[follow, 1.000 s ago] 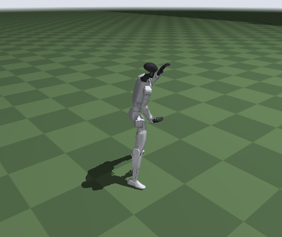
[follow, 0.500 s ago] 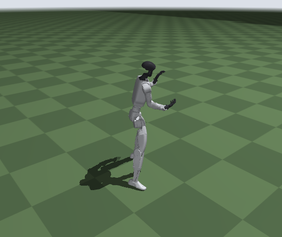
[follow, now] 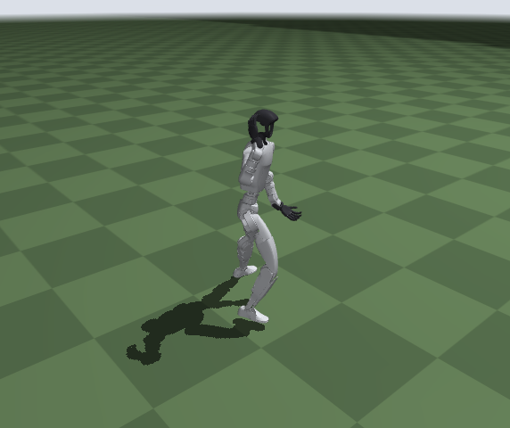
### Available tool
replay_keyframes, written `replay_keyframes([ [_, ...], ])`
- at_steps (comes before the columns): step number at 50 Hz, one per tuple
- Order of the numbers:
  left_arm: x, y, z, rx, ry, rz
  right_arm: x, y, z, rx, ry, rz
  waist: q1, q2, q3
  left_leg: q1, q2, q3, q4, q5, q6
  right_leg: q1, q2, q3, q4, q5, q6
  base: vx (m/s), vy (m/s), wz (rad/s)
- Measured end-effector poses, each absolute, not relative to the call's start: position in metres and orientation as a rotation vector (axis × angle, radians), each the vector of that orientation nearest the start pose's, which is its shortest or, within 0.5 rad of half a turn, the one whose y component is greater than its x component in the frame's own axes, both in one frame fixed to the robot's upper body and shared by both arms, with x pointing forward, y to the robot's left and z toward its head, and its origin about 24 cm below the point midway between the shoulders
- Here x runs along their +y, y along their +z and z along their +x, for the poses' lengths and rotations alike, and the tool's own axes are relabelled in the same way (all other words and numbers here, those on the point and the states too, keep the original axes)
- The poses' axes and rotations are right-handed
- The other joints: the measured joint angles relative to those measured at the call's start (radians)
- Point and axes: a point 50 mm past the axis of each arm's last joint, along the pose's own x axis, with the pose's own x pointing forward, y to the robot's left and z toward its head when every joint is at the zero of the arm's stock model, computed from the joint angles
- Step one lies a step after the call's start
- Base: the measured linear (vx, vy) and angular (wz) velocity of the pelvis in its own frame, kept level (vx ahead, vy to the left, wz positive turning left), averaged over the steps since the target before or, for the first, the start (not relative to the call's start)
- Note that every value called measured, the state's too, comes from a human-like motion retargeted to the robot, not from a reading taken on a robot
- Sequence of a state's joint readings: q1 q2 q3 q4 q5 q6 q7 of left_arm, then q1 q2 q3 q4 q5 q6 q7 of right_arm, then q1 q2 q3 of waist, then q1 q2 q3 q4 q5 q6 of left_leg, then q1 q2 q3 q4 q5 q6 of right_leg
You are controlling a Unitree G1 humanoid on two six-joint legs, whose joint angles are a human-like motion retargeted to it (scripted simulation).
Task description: Kungfu
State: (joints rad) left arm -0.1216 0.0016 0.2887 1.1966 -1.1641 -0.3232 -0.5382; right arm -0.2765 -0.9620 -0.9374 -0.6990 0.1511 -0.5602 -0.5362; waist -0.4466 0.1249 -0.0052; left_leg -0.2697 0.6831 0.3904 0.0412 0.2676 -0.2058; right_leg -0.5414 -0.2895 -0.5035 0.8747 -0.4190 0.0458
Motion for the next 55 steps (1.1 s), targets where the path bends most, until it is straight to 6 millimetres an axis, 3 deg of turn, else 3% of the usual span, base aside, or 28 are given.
replay_keyframes([
  [5,0.188,-0.121,0.180,0.269,0.415,-1.039,-0.236,0.359,0.048,-2.139,-0.512,-0.701,-0.007,0.022,0.007,0.005,-0.009,-0.022,0.015,-0.011,-0.019,-0.041,-0.005,0.036,0.018,0.003,-0.010,-0.11,0.03,-0.26],
  [9,0.179,-0.121,0.179,0.254,0.398,-1.088,-0.237,0.359,0.044,-2.143,-0.436,-0.651,-0.003,0.033,0.010,0.019,-0.057,-0.044,0.024,-0.042,-0.056,-0.063,-0.036,0.078,0.004,0.035,0.000,-0.05,0.24,-0.19],
  [14,0.183,-0.130,0.162,0.302,0.465,-1.112,-0.238,0.355,0.044,-2.157,-0.489,-0.648,-0.022,0.014,-0.006,0.009,-0.222,-0.103,0.041,-0.139,-0.056,-0.096,-0.148,0.152,-0.063,0.125,0.044,-0.03,0.41,0.06],
  [18,0.201,-0.137,0.142,0.383,0.536,-1.032,-0.242,0.351,0.050,-2.114,-0.507,-0.608,-0.001,-0.018,0.007,0.050,-0.415,-0.245,0.092,-0.315,-0.056,-0.103,-0.226,0.233,-0.163,0.234,0.096,0.02,0.57,-0.67],
  [20,0.212,-0.140,0.129,0.442,0.571,-0.947,-0.245,0.351,0.057,-2.081,-0.503,-0.576,0.027,-0.032,0.020,0.099,-0.467,-0.292,0.108,-0.380,-0.056,-0.113,-0.218,0.286,-0.209,0.277,0.120,0.10,0.36,-1.55],
  [25,0.238,-0.143,0.096,0.626,0.572,-0.608,-0.253,0.355,0.084,-1.971,-0.476,-0.537,0.020,-0.016,0.052,0.104,-0.473,-0.244,0.158,-0.403,-0.056,-0.177,-0.183,0.357,-0.309,0.355,0.163,-0.04,0.23,-1.32],
  [28,0.252,-0.141,0.081,0.747,0.520,-0.311,-0.255,0.356,0.105,-1.882,-0.455,-0.617,-0.038,0.019,0.070,0.081,-0.453,-0.212,0.185,-0.433,-0.056,-0.198,-0.259,0.184,-0.311,0.412,0.062,-0.11,0.10,-0.89],
  [30,0.259,-0.138,0.081,0.783,0.446,-0.143,-0.253,0.356,0.117,-1.838,-0.433,-0.743,-0.071,0.037,0.079,0.080,-0.445,-0.189,0.183,-0.428,-0.056,-0.189,-0.315,0.050,-0.298,0.459,-0.007,-0.14,-0.12,-0.74],
  [35,0.257,-0.127,0.109,0.721,0.256,0.083,-0.242,0.355,0.147,-1.756,-0.410,-1.197,-0.085,0.048,0.020,0.132,-0.429,-0.081,0.113,-0.327,-0.056,-0.284,-0.367,-0.127,-0.216,0.473,-0.073,-0.02,-0.38,-0.97],
  [37,0.251,-0.119,0.131,0.656,0.175,0.166,-0.236,0.357,0.161,-1.736,-0.421,-1.354,-0.099,0.045,-0.009,0.162,-0.413,0.003,0.084,-0.229,-0.056,-0.286,-0.376,-0.198,-0.178,0.369,-0.148,-0.05,-0.61,-0.71],
  [38,0.246,-0.116,0.144,0.625,0.131,0.205,-0.233,0.359,0.170,-1.743,-0.432,-1.413,-0.110,0.035,-0.020,0.192,-0.411,0.042,0.070,-0.164,-0.056,-0.283,-0.361,-0.172,-0.161,0.308,-0.154,0.00,-0.74,-0.35],
  [40,0.236,-0.108,0.167,0.568,0.028,0.278,-0.228,0.360,0.177,-1.759,-0.396,-1.491,-0.166,0.047,-0.047,0.212,-0.365,0.040,0.063,0.005,-0.056,-0.306,-0.283,-0.071,-0.109,0.197,-0.085,0.10,-1.03,0.05],
  [42,0.215,-0.099,0.190,0.494,-0.082,0.356,-0.228,0.360,0.188,-1.748,-0.341,-1.539,-0.128,0.009,-0.080,0.281,-0.294,0.045,0.105,0.179,-0.051,-0.229,-0.222,-0.090,-0.100,0.129,-0.088,0.38,-1.18,-1.22],
  [43,0.204,-0.094,0.201,0.442,-0.124,0.392,-0.229,0.360,0.194,-1.734,-0.310,-1.546,-0.084,-0.008,-0.082,0.317,-0.225,0.006,0.171,0.230,-0.034,-0.160,-0.145,-0.122,-0.101,0.080,-0.104,0.33,-1.27,-2.33],
  [44,0.193,-0.084,0.214,0.368,-0.160,0.424,-0.229,0.361,0.198,-1.724,-0.285,-1.556,-0.043,-0.035,-0.082,0.329,-0.216,-0.046,0.242,0.244,-0.022,-0.111,-0.087,-0.116,-0.121,0.056,-0.109,0.23,-1.12,-2.58],
  [45,0.183,-0.072,0.229,0.285,-0.194,0.452,-0.230,0.364,0.202,-1.716,-0.263,-1.568,-0.004,-0.067,-0.081,0.328,-0.235,-0.104,0.316,0.239,-0.011,-0.072,-0.039,-0.092,-0.149,0.045,-0.108,0.17,-0.70,-2.27],
  [47,0.159,-0.042,0.258,0.100,-0.238,0.497,-0.227,0.372,0.206,-1.716,-0.228,-1.601,0.044,-0.148,-0.089,0.281,-0.438,-0.236,0.455,0.131,-0.056,-0.024,-0.064,-0.009,-0.197,0.065,-0.062,0.19,-0.28,-2.00],
  [48,0.150,-0.025,0.271,0.012,-0.248,0.526,-0.224,0.376,0.208,-1.719,-0.213,-1.616,0.062,-0.180,-0.089,0.255,-0.536,-0.262,0.527,0.087,-0.056,0.007,-0.084,0.014,-0.212,0.076,-0.032,0.29,-0.03,-2.01],
  [50,0.143,0.012,0.294,-0.160,-0.231,0.590,-0.217,0.383,0.214,-1.728,-0.189,-1.645,0.098,-0.224,-0.090,0.210,-0.645,-0.234,0.624,-0.006,-0.056,0.065,-0.078,0.046,-0.240,0.081,0.010,0.34,-0.19,-2.06],
  [52,0.140,0.051,0.313,-0.318,-0.165,0.645,-0.209,0.388,0.221,-1.731,-0.163,-1.668,0.102,-0.240,-0.103,0.160,-0.597,-0.168,0.660,-0.100,-0.056,0.137,-0.022,0.026,-0.279,0.073,0.011,0.37,-0.74,-1.78],
  [55,0.145,0.107,0.335,-0.510,-0.025,0.708,-0.192,0.394,0.228,-1.764,-0.107,-1.690,0.132,-0.216,-0.101,0.085,-0.480,-0.144,0.703,-0.242,-0.056,0.271,0.140,0.015,-0.371,0.080,0.005,0.39,-0.69,-2.25],
])
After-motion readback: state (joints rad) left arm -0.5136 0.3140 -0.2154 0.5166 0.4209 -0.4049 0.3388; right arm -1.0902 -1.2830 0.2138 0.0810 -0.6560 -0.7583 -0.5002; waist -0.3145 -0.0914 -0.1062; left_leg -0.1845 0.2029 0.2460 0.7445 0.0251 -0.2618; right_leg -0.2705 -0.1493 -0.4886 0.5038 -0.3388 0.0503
